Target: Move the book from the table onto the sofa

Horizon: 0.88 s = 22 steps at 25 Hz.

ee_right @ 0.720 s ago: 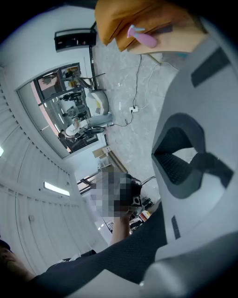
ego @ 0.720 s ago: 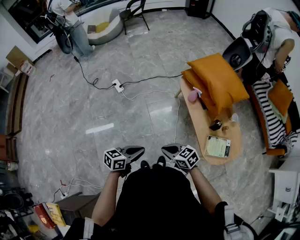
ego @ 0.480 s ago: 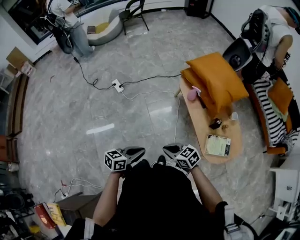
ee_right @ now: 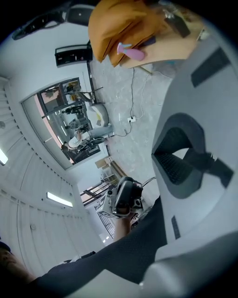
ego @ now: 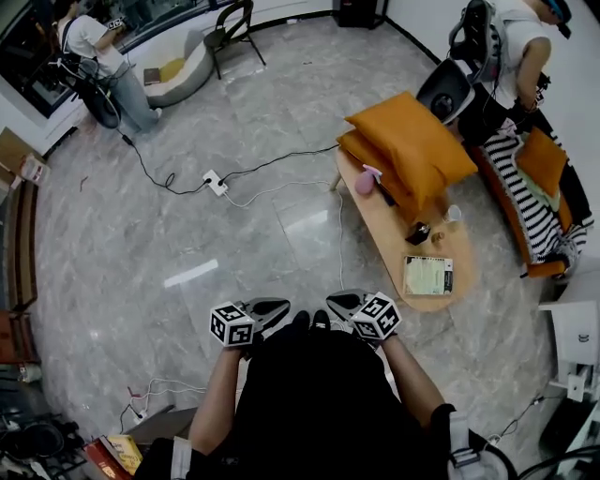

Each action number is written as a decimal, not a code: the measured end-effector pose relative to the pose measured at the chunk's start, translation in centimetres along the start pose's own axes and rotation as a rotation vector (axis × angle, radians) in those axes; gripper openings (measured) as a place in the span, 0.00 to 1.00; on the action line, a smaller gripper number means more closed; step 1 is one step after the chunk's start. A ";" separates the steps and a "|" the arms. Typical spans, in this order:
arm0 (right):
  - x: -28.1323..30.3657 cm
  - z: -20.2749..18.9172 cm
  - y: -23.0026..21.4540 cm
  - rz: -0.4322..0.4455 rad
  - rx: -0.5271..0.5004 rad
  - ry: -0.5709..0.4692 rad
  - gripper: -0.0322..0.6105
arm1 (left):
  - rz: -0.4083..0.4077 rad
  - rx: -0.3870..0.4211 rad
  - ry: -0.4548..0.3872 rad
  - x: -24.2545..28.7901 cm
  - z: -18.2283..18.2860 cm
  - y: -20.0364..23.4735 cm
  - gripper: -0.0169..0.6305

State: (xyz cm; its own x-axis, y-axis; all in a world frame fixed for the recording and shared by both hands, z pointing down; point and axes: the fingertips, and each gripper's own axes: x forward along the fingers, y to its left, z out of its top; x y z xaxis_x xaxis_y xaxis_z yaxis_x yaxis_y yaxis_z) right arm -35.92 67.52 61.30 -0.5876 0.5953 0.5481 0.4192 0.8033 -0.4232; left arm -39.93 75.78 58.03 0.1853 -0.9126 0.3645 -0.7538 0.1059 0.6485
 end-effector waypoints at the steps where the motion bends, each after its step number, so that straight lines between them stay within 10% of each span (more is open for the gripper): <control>1: -0.1 0.1 0.1 -0.013 0.011 -0.007 0.06 | -0.015 0.001 0.011 0.2 0.1 0.1 0.04; 22: -14.2 -10.3 -1.5 -0.681 0.469 -0.242 0.06 | -0.466 0.131 0.337 6.5 -1.8 -3.0 0.04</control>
State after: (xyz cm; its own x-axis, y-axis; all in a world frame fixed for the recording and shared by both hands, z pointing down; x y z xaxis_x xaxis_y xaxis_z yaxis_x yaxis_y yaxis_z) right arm -21.09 58.00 61.54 -0.7610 -0.0762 0.6443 -0.3758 0.8613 -0.3420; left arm -35.30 70.23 59.68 0.6895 -0.6733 0.2669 -0.6124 -0.3452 0.7111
